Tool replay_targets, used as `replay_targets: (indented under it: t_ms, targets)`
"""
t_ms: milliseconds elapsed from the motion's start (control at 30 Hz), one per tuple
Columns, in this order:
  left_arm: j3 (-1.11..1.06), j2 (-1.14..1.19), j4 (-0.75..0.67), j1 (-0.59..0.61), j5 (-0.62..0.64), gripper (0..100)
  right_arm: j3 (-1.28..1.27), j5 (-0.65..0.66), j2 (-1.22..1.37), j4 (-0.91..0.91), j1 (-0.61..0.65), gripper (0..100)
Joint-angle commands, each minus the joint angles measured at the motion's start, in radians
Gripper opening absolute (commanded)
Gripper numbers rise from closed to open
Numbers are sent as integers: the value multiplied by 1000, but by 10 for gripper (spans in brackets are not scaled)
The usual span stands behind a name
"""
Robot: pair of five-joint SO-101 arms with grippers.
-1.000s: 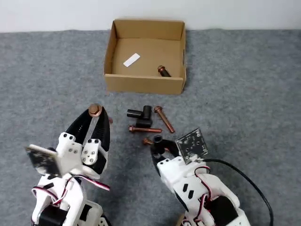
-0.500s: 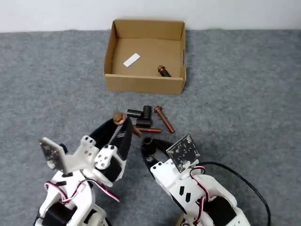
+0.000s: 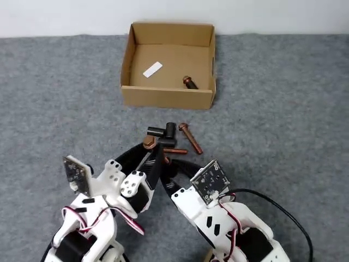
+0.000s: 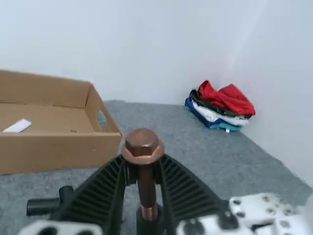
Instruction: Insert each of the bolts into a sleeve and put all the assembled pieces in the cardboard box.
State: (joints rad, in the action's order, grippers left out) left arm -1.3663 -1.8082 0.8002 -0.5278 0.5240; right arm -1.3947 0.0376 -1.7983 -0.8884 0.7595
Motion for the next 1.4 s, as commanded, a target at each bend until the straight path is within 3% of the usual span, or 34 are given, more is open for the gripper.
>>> replay_targets:
  t_ms: [0,100,233,367,533,600,867,1100,1233,1367]
  targets:
    - [-12,-2,-11,-5,3,5,18,35,-2,30,4,9]
    - [-19,-2,38,-35,-9,5,18,66,-4,30,4,9]
    - [-28,-3,123,-120,-95,5,18,78,-4,30,4,9]
    - [-31,-2,186,-127,-193,15,14,78,-4,30,4,9]
    - [-25,-2,287,-123,-222,190,9,75,-2,30,4,9]
    - [-25,-2,290,-112,-226,237,9,72,-2,30,4,9]
    - [21,-2,265,-9,-279,239,8,72,-2,30,4,9]
    - [140,-2,267,11,-285,239,-25,71,-7,30,-1,9]
    - [196,-2,279,91,-292,182,-6,12,1,30,-48,9]
    - [213,-6,351,221,-399,0,43,-183,27,19,-236,8]
